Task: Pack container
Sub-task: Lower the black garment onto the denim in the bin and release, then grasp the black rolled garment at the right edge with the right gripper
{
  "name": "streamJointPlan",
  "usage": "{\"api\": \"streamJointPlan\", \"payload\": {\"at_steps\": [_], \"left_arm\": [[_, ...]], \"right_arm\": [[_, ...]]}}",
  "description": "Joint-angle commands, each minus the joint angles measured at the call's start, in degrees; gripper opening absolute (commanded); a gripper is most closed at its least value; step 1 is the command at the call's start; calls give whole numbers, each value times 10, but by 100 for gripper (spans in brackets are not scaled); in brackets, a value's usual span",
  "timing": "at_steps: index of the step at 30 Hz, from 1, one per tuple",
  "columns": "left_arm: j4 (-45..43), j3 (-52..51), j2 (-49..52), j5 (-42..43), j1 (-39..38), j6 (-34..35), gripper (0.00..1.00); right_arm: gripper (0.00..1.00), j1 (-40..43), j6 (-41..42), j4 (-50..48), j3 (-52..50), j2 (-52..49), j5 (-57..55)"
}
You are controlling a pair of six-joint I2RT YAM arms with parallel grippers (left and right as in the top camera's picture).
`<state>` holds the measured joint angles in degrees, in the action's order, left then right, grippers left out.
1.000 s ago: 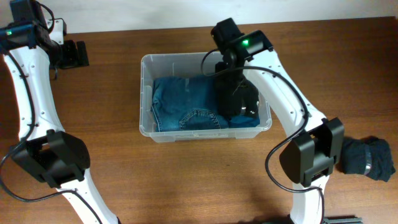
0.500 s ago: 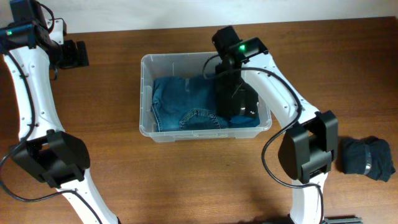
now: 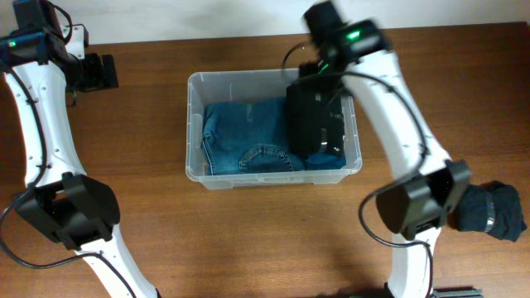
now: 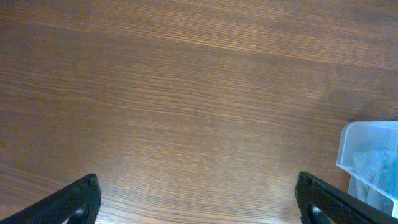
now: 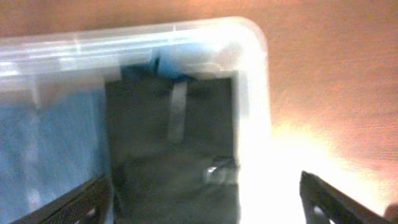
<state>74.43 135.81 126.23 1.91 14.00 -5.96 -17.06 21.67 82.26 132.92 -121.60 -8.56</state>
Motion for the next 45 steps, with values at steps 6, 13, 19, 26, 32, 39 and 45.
{"api": "streamJointPlan", "payload": {"at_steps": [6,13,19,26,32,39,45], "left_arm": [[-1,0,7,3,2,-1,99],[1,0,7,2,2,-1,99],[2,0,7,2,4,-1,99],[2,0,7,7,4,-1,99],[1,0,7,13,4,-1,99],[1,0,7,13,4,-1,99],[1,0,7,13,4,-1,99]], "right_arm": [[99,101,-32,151,195,6,-22],[99,151,-69,151,185,78,3],[99,245,-75,151,51,234,3],[99,433,45,140,-220,334,4],[99,537,104,-9,-452,331,26],[97,610,164,-181,-643,322,44],[92,652,163,-248,-706,322,66]]}}
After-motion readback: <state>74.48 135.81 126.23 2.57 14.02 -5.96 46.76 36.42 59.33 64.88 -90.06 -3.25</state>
